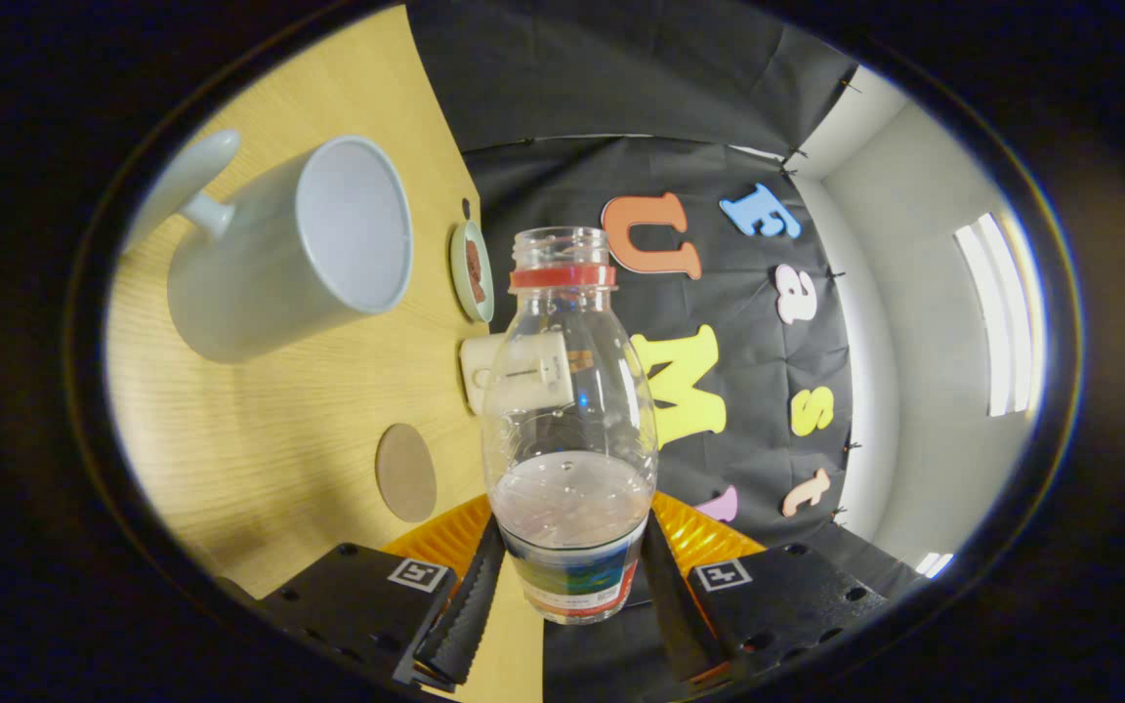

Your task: Take the bottle from table, then pour the juice into the cup, finally place the bottle on the coaster

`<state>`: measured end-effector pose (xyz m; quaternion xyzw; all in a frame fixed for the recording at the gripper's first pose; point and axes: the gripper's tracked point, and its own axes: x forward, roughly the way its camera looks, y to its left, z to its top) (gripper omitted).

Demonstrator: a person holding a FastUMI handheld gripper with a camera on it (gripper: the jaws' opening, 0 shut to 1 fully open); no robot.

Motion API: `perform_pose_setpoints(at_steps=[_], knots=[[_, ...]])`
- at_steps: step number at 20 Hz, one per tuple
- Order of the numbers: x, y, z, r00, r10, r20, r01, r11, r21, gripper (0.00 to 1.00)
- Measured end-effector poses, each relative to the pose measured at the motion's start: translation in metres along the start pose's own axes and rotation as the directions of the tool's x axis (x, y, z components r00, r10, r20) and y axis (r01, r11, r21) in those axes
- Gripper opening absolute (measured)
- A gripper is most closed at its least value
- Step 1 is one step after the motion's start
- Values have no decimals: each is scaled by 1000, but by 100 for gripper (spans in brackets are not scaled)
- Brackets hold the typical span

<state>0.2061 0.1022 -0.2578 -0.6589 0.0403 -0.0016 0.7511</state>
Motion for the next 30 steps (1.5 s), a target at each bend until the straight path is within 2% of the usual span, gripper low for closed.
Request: perform_pose_setpoints(at_steps=[15,30], knots=[[3,-24,4,998,-20,51,32,970,-242,77],[3,-45,16,996,-24,85,51,941,-334,77]])
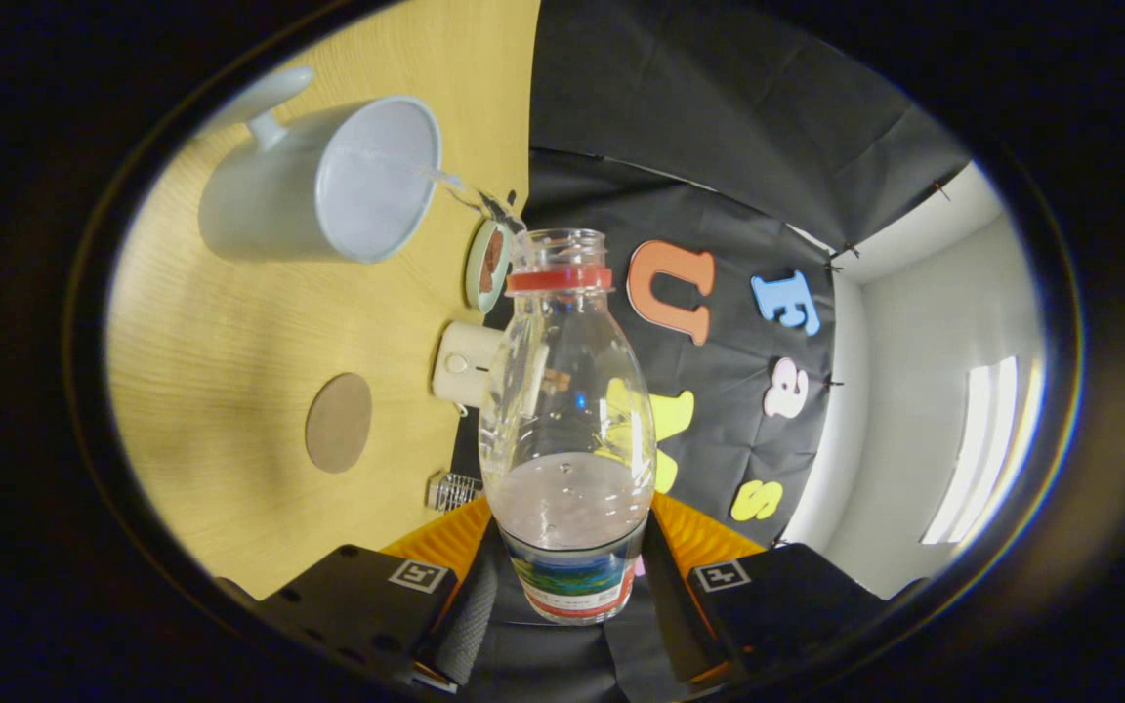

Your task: Take the bottle from table, then pour the juice into the cup, finally place the bottle on the coaster

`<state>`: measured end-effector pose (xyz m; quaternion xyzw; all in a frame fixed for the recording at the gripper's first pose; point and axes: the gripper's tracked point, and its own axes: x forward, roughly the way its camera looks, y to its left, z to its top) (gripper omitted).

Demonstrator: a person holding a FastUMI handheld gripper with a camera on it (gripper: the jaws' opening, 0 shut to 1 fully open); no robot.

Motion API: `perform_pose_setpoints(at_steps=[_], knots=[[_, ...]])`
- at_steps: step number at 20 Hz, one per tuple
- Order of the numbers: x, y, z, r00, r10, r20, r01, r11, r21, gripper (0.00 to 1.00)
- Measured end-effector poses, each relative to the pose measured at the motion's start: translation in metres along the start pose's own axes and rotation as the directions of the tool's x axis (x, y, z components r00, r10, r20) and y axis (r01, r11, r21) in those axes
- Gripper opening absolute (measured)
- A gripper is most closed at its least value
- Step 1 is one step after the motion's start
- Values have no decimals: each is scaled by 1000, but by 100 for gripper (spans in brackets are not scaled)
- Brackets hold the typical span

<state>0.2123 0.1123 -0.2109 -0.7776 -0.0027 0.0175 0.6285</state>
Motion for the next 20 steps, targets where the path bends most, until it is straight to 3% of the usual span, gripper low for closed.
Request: perform_pose_setpoints(at_steps=[20], knots=[[5,-20,2,999,-28,45,32,996,-83,76]])
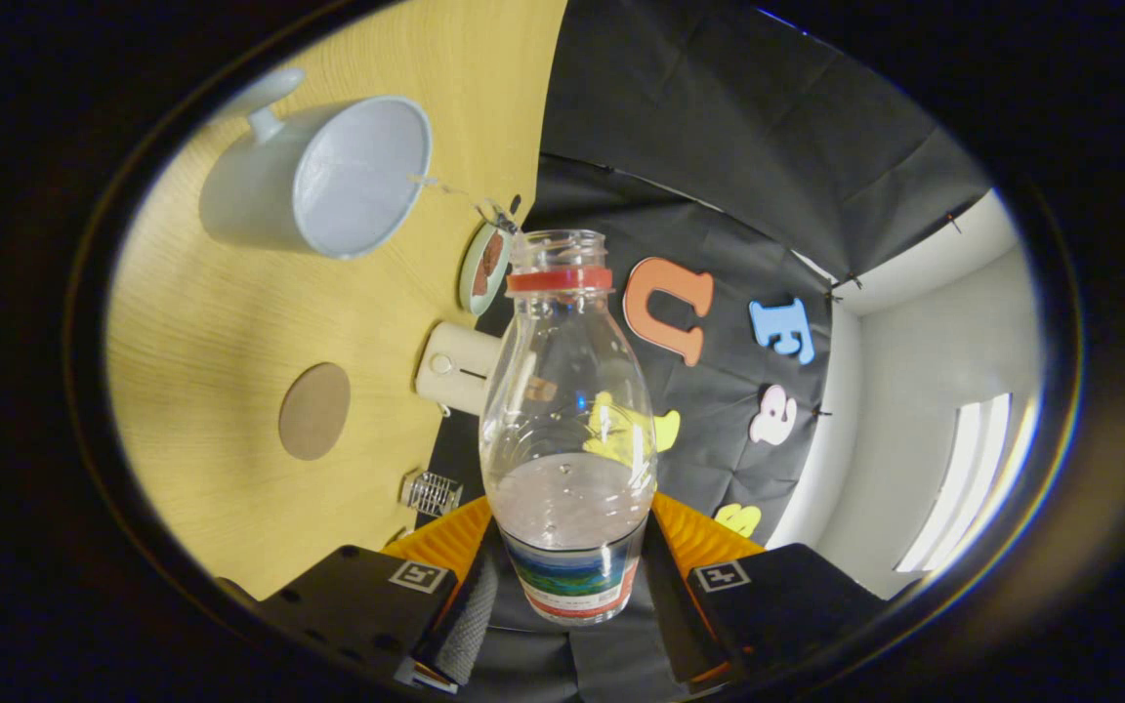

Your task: Take the bottle from table, then pour the juice into the cup, finally place the bottle on the coaster

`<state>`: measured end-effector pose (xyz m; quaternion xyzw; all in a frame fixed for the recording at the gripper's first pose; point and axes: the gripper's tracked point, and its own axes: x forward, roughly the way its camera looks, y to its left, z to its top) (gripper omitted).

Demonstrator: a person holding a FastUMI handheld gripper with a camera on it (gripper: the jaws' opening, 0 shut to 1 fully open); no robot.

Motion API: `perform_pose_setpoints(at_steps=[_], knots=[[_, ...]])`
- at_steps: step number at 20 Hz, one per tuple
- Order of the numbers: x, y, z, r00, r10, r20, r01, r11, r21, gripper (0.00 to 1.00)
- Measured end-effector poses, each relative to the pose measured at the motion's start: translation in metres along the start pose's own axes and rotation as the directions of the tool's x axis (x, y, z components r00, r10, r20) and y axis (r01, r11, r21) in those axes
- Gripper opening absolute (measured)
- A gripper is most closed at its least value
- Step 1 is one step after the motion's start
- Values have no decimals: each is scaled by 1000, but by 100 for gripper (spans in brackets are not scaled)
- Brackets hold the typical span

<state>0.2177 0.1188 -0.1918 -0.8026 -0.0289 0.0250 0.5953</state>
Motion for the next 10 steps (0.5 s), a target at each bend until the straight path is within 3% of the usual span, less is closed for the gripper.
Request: perform_pose_setpoints(at_steps=[10], knots=[[4,-11,-2,1000,-15,15,16,999,-51,77]])
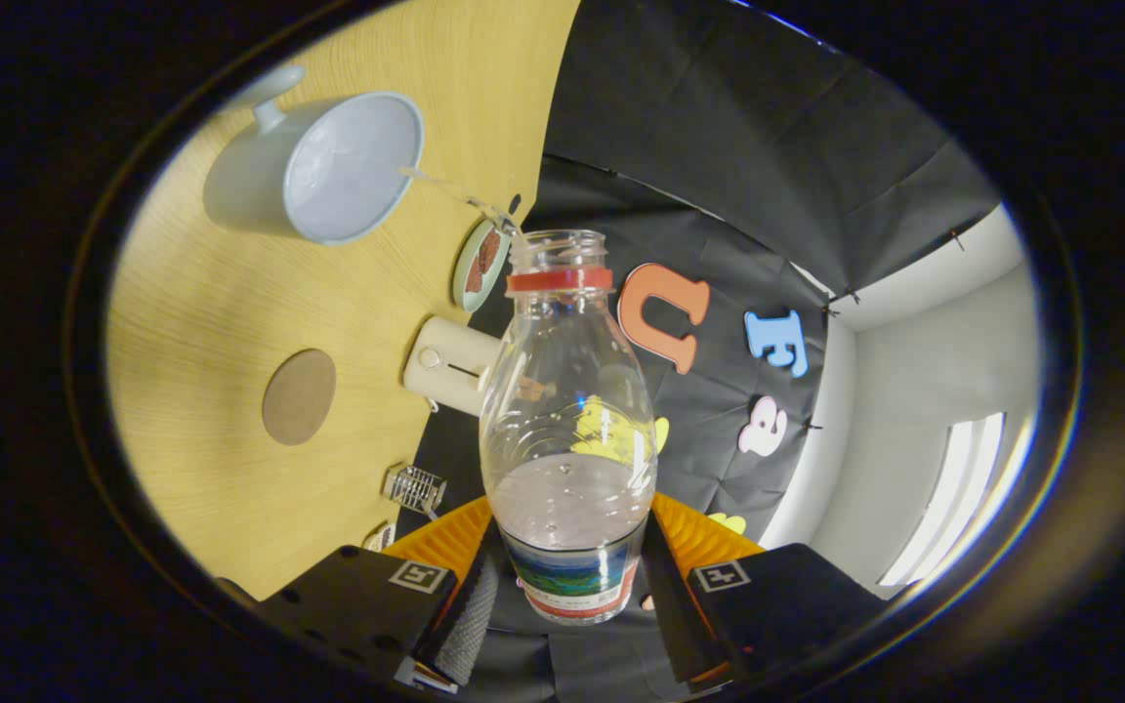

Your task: Take the bottle from table, then pour the juice into the cup, finally place the bottle on the coaster

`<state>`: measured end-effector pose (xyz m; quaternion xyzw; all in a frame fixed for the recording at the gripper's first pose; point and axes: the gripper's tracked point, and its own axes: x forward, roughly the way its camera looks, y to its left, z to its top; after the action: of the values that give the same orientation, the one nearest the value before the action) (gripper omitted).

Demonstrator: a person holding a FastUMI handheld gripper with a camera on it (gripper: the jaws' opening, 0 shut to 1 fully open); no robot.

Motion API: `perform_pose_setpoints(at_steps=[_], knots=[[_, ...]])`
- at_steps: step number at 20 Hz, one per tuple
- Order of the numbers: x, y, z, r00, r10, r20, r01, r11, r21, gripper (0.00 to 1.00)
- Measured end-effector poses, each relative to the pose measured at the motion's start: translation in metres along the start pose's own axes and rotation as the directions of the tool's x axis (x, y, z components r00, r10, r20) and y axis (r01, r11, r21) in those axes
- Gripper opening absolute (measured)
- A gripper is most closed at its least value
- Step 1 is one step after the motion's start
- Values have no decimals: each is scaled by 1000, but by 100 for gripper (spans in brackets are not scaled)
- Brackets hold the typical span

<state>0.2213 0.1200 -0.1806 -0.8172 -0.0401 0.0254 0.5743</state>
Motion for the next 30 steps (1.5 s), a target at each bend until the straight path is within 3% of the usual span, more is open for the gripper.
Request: perform_pose_setpoints(at_steps=[17,30], knots=[[4,-14,2,1000,-18,24,19,997,-75,76],[3,-15,3,1000,-4,24,6,998,-66,77]])
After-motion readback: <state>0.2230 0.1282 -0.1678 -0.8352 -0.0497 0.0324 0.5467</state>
